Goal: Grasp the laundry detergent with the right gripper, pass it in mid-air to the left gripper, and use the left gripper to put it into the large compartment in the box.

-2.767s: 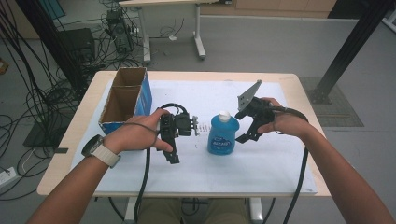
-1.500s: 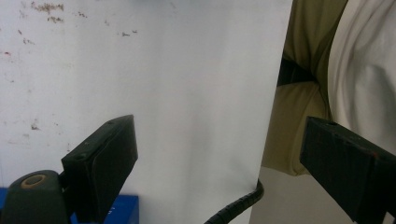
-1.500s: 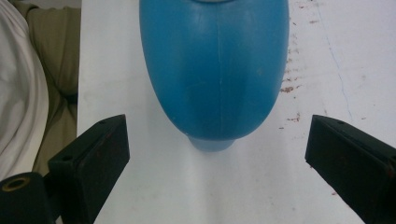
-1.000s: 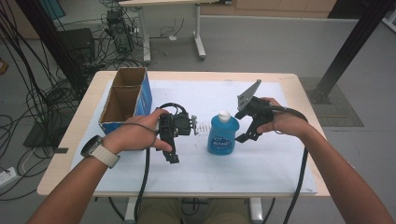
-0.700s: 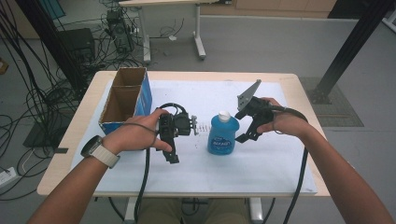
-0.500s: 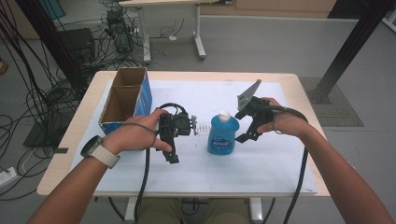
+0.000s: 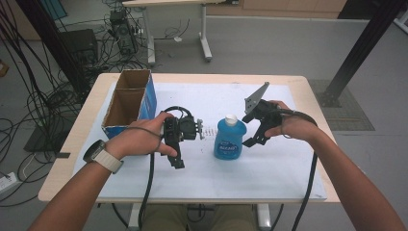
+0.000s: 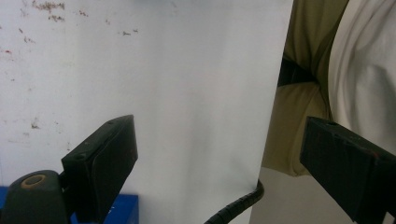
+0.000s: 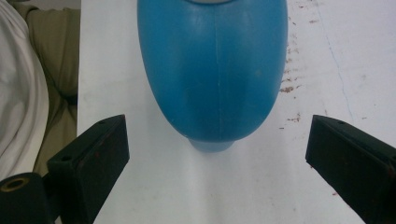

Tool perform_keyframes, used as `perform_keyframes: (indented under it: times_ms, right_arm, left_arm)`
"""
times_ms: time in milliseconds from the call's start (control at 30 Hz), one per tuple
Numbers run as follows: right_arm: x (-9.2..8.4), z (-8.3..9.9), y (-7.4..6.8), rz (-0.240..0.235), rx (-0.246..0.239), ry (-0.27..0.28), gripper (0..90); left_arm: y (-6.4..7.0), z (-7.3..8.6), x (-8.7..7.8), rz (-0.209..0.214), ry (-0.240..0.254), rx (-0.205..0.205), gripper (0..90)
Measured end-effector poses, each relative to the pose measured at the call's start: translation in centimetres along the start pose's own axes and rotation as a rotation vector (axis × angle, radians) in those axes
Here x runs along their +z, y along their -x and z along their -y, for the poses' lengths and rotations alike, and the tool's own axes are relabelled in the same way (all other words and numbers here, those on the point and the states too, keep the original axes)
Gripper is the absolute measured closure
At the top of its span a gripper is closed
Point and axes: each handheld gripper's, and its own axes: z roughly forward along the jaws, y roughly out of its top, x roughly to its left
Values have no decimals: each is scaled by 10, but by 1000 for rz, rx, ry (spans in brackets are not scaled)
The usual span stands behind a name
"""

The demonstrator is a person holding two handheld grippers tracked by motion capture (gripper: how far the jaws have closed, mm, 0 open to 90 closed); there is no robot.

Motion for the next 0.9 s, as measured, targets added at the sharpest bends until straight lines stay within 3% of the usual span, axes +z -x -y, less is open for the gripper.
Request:
perform_keyframes:
  times_ms: [900]
  right_arm:
    - [1, -1, 0, 3, -3, 3, 62]
  left_arm:
    - [-1, 1, 0, 0, 4, -4, 117]
